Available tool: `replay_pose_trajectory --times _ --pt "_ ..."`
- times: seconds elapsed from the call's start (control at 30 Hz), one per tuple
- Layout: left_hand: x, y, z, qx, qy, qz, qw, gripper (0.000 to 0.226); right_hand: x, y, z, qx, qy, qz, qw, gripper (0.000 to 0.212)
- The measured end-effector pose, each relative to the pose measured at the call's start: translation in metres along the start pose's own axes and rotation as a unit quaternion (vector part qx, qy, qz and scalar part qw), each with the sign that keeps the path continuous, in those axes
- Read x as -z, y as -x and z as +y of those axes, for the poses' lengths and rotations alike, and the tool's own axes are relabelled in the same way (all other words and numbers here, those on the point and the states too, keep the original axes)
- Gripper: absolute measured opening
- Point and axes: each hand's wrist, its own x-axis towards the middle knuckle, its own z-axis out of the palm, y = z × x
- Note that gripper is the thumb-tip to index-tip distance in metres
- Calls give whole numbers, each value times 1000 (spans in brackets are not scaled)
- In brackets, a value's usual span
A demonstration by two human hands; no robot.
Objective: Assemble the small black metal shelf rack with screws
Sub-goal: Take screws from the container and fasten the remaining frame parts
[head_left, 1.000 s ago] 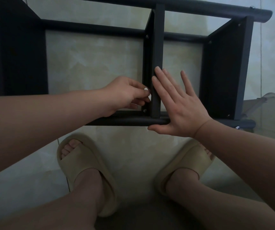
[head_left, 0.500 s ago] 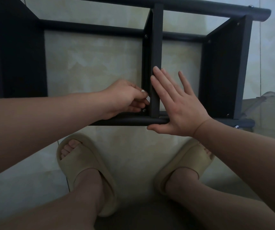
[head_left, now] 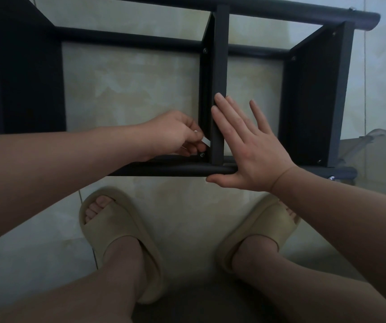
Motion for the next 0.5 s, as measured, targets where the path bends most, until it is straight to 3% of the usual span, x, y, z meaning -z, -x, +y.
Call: replay_pose_trajectory --times 0.5 --pt "9 2 -9 -41 -113 -44 992 19 0 0 1 1 -3 -4 1000 114"
